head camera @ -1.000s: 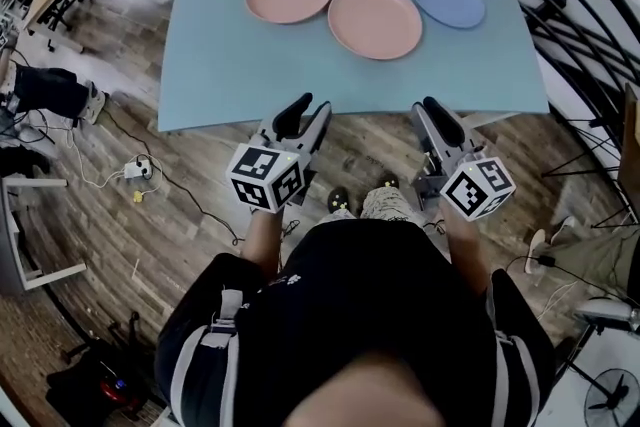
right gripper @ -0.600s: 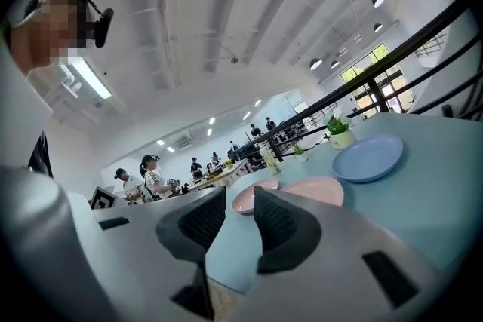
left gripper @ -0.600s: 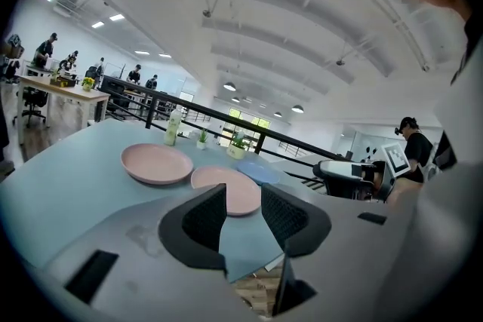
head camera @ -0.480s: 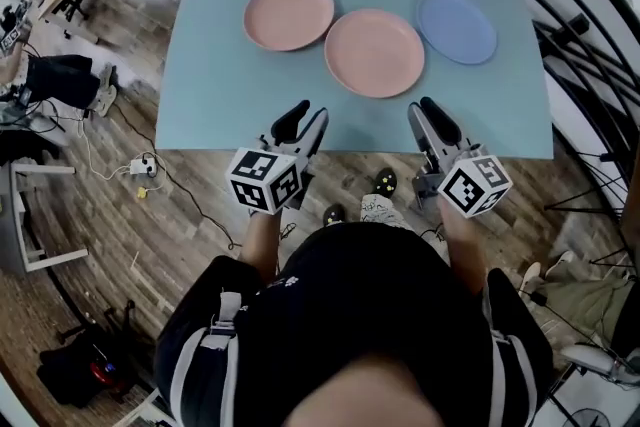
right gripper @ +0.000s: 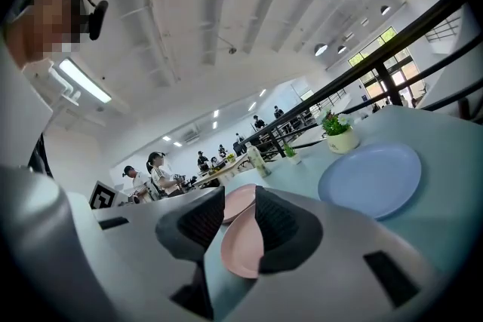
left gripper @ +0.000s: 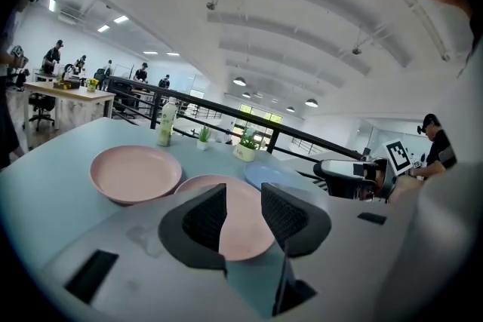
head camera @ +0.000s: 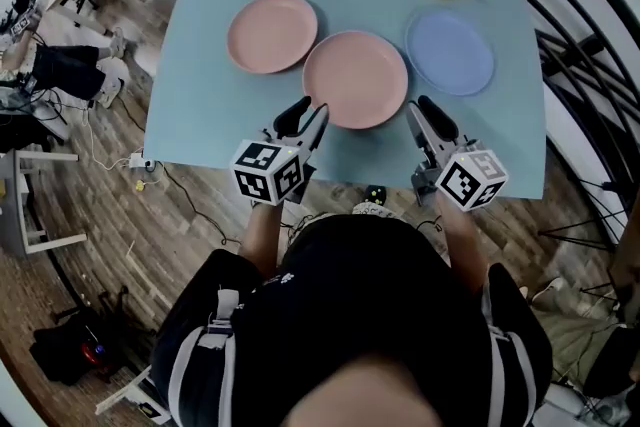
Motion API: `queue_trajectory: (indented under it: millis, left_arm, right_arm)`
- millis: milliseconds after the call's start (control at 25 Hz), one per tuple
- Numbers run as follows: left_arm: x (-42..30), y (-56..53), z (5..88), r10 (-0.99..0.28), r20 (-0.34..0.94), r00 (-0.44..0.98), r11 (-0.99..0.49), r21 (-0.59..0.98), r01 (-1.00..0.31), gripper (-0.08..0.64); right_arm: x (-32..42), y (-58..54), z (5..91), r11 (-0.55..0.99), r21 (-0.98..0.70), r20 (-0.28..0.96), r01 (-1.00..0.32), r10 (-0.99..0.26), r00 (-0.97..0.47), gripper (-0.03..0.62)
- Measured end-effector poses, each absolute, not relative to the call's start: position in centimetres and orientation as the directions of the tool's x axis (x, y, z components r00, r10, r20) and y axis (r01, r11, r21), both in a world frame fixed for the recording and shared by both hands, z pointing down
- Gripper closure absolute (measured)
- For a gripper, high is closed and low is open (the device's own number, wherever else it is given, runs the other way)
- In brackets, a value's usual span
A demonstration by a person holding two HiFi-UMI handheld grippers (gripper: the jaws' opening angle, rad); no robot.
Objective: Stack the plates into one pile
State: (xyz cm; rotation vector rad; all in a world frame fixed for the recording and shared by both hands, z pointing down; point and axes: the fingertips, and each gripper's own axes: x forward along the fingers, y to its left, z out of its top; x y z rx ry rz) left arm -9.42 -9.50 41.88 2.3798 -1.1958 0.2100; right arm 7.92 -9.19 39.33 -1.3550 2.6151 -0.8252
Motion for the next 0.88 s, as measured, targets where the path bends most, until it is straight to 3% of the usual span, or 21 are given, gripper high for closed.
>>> queue_trajectory:
  millis: [480, 880]
  left_arm:
    - [-11.2, -11.9, 46.4, -0.732, 0.456, 0.506, -0.392, 0.326, -0.860, 0.434]
    - [-14.2, -16.2, 51.5, -0.649, 0.565, 0.509, -0.374, 0.345, -0.861, 0.430]
  right_arm:
    - [8.2, -12.8, 44.0, 0.460, -0.525, 0.278, -0.716, -0.702, -0.655, 0.447]
    - [9.4, -15.2, 48.2, 0.308, -0.535, 0.395, -0.787, -0.732, -0.555, 0.441]
